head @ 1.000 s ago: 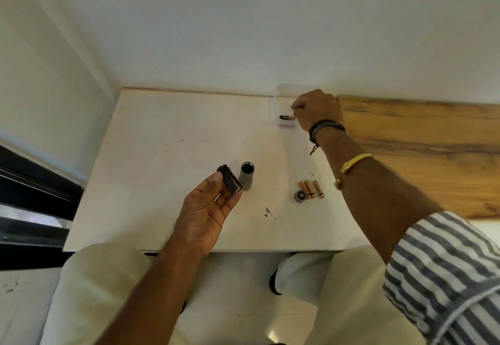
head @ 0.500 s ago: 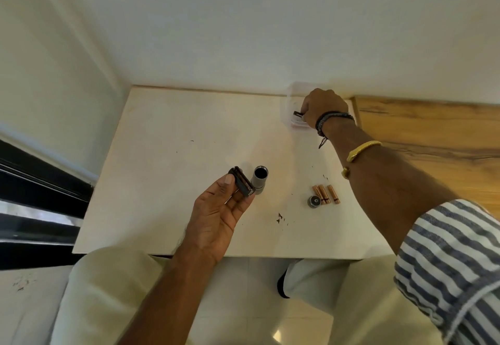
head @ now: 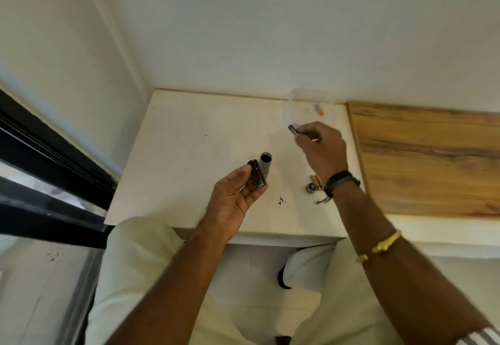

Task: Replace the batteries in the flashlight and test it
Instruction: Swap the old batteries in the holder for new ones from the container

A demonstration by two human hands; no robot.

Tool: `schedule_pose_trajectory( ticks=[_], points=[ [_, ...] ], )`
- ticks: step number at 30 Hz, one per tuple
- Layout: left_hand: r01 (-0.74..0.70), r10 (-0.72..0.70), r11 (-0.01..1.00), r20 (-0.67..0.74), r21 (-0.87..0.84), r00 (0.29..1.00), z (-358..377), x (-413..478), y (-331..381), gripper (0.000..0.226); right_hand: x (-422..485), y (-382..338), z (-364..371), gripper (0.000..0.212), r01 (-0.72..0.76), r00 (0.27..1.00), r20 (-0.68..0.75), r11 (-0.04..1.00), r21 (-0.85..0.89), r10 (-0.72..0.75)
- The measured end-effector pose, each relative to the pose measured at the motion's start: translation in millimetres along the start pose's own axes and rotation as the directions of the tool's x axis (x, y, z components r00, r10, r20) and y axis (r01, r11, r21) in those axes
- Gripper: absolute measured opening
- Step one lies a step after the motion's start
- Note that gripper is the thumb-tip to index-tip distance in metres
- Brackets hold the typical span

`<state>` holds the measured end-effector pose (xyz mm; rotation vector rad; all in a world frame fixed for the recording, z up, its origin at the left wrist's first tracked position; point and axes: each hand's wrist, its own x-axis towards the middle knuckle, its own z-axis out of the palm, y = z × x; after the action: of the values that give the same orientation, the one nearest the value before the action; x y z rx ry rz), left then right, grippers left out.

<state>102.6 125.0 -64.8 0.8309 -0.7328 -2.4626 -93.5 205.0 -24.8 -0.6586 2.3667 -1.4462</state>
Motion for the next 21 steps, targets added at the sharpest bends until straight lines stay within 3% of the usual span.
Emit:
schedule_pose_trajectory(
  ticks=[4,7,14,21],
  points=[
    [0.006,-0.009,0.996,0.024,0.091,1.0,1,-7,-2,0.016,-71,4,-6,0.017,-0.154,0.987,0.103,0.886,0.437,0.121],
    [0.011,-0.019,0.985,0.047,0.17,0.999,2,-13,-5,0.024,-107,10,-9,0.016,-0.181,0.982,0.141,0.82,0.544,0.123],
    [0.018,-0.057,0.946,0.112,0.322,0.992,10,-23,-17,0.031,-143,21,-14,0.019,-0.137,0.99,0.092,0.845,0.518,0.104],
    [-0.016,-0.045,0.903,0.132,0.43,0.99,5,-25,-25,0.026,-147,22,-19,0.023,0.023,0.999,-0.027,0.966,0.257,-0.016]
  ],
)
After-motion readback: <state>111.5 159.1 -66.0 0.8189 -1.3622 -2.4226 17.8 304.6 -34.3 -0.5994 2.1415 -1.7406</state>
